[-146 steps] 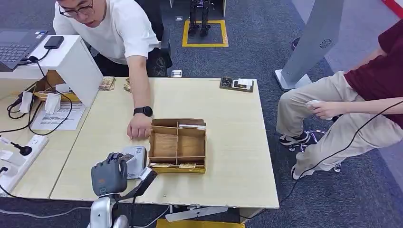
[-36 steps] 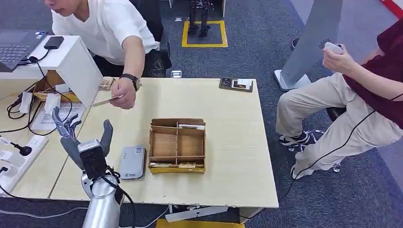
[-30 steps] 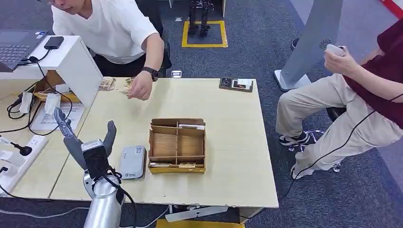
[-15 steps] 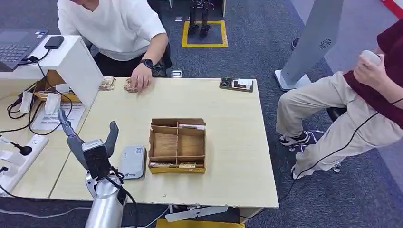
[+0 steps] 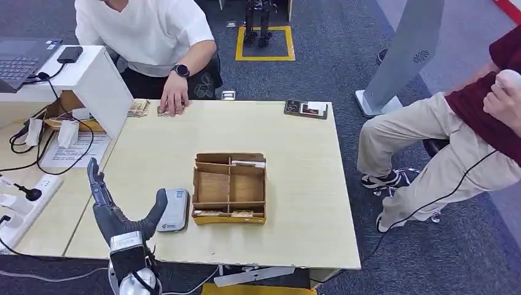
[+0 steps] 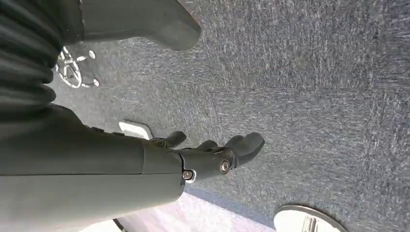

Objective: Pass the card to the sensor for recognition and then transmit it.

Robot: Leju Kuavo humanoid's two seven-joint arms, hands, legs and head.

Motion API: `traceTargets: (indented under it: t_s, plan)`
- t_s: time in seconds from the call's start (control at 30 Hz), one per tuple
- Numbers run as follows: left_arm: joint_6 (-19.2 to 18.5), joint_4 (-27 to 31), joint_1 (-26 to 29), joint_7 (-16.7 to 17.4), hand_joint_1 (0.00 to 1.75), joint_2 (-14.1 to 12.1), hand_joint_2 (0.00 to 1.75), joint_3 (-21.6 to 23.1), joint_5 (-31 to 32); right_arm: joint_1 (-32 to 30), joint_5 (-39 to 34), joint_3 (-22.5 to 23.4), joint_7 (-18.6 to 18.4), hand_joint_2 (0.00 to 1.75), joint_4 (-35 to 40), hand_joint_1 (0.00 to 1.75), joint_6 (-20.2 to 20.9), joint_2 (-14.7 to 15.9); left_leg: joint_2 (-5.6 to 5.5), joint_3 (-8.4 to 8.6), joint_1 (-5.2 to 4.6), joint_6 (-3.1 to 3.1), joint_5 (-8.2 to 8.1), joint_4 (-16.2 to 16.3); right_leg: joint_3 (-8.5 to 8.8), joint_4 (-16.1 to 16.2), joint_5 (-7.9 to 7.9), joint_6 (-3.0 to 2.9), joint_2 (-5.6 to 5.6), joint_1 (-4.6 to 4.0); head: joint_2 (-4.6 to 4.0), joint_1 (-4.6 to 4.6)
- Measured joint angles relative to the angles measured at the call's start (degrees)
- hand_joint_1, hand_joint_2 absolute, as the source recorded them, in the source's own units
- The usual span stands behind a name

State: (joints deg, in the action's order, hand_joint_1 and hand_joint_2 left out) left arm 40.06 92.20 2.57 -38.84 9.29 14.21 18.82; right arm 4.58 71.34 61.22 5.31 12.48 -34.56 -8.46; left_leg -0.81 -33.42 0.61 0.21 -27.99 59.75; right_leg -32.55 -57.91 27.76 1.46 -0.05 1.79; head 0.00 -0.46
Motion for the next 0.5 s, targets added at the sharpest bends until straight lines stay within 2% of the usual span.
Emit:
traceTargets:
  t_s: [0.23, 0.37, 0.5]
  plan:
    - [0.0, 2.8, 2.6, -0.6, 0.0, -2.6, 1.75, 3.8, 5.5, 0.0, -0.5, 0.1, 0.6, 1.75, 0.0, 0.0, 0.0, 0.1, 0.0, 0.0, 0.0, 0.01, 0.01, 0.0, 0.01, 0.0, -0.01, 0.0, 0.0, 0.0, 0.0, -0.02]
    - [0.0, 2.8, 3.5, -0.8, 0.0, -2.7, 1.75, 3.9, 13.2, 0.0, -0.3, 0.4, 0.6, 1.75, 0.0, 0.0, 0.1, 0.1, 0.0, 0.0, -0.01, 0.01, 0.01, 0.0, 0.01, 0.0, -0.01, 0.0, 0.0, 0.0, 0.0, 0.0]
    - [0.1, 2.8, 3.7, -0.8, 0.0, -2.7, 1.75, 3.9, 16.0, 0.0, -0.2, 0.5, 0.6, 1.75, 0.0, 0.0, 0.1, 0.2, 0.0, 0.0, 0.0, 0.0, 0.0, 0.0, 0.01, 0.0, 0.0, 0.0, 0.0, 0.0, 0.0, 0.0]
